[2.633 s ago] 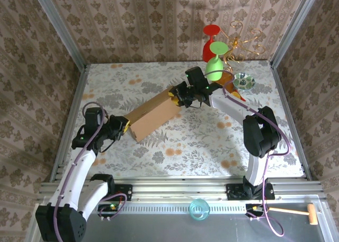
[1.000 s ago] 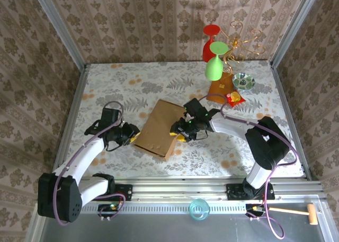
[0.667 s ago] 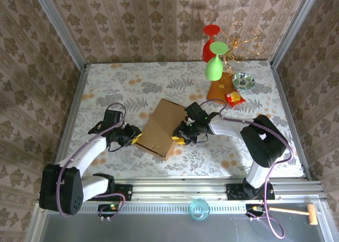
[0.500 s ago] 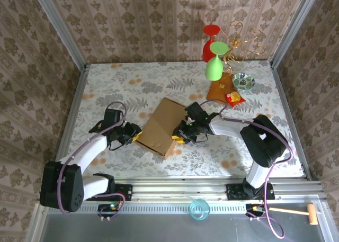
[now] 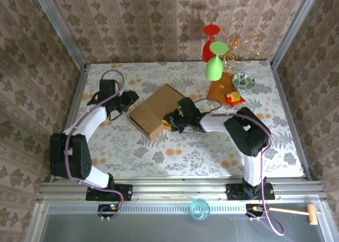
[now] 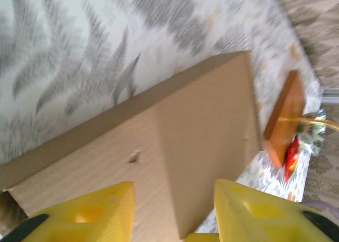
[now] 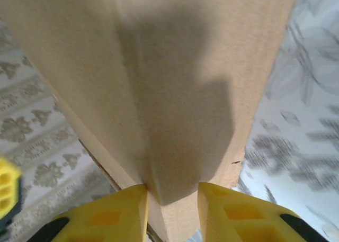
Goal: Fold the paper box
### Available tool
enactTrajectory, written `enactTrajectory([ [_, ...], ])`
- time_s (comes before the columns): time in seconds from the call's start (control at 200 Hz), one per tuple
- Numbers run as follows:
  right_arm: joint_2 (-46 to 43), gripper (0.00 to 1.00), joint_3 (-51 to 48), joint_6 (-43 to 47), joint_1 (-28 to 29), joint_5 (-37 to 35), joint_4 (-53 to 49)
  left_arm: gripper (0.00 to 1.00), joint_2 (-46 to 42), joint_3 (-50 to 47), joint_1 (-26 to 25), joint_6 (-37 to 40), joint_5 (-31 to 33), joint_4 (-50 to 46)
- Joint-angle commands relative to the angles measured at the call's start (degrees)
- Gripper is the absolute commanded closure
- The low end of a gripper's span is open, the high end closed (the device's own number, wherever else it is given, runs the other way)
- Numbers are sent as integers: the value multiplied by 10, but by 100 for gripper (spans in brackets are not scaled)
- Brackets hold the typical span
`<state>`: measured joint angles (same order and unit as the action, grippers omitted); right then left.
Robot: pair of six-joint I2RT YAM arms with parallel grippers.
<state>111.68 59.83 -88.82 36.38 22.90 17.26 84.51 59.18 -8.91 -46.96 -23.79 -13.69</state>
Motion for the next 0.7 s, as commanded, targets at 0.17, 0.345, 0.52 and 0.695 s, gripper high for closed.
enactTrajectory([
  [0.17,-148,41,-20,6,-14,-137,-121,0,-157,-59,4,0,118,-45],
  [0.345,-370,0,-20,259,-84,-231,-381,0,-315,-135,16,19,208,-54],
  [0.52,-536,0,-34,457,-162,-491,-581,0,-401,-144,13,-2,455,-215],
  [0.695,-646,0,-244,618,-223,-607,-374,0,-424,-226,6,197,572,-139],
])
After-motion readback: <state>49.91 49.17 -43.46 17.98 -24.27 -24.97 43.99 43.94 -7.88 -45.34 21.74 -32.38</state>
